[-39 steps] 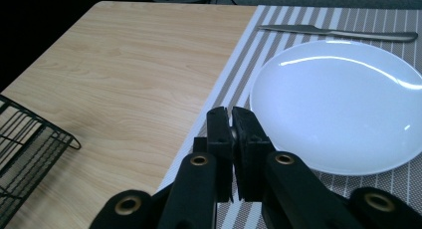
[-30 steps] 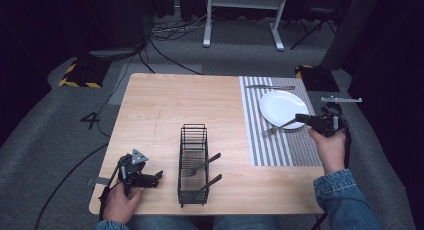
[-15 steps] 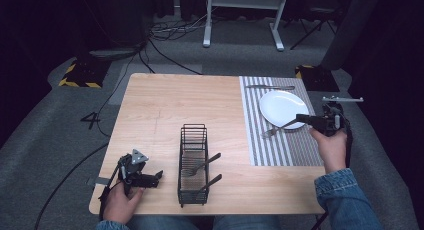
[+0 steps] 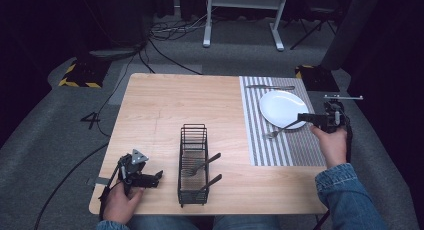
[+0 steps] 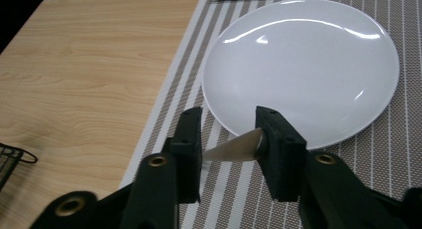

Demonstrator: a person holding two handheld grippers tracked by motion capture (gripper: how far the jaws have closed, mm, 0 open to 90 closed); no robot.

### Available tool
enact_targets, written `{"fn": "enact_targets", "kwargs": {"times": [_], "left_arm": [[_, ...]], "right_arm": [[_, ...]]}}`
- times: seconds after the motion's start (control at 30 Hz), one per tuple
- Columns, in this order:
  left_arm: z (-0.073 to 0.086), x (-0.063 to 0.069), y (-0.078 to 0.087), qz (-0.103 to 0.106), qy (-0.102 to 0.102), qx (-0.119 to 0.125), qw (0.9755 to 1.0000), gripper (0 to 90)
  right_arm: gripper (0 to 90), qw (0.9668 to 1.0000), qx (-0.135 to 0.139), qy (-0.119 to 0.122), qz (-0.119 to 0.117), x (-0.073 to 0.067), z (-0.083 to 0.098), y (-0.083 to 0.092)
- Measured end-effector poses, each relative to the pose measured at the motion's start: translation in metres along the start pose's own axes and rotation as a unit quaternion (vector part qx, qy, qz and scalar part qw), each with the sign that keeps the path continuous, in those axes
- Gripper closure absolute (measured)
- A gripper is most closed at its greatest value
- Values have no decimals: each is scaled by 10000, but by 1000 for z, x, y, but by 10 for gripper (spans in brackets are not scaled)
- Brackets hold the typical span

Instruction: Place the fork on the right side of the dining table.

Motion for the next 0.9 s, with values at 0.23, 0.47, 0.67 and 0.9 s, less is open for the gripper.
{"fn": "enact_targets", "kwargs": {"times": [0.23, 0.47, 0.67, 0.9], "left_arm": [[0, 0, 0, -3, 6, 0, 10000, 2], [0, 0, 0, 0, 2, 1, 10000, 2], [0, 0, 0, 0, 5, 0, 10000, 2], [0, 0, 0, 0, -1, -2, 10000, 2]], "right_arm": [[537, 10000, -65, -62, 25, 10, 1, -6], [529, 9996, -147, 13, 225, 26, 13, -10], [533, 9987, -294, -117, 387, 44, 28, -14], [526, 9976, -435, -165, 510, 57, 43, -18]]}}
Point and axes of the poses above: each handheld gripper's, and its own axes: y roughly backward along the jaws, z roughly out of its underside, x roughly to its right, the point moved 9 cm from there along -y, roughly forward along the jaws, and after that the axes turned 5 degrees about x, right-handed, at the moved point
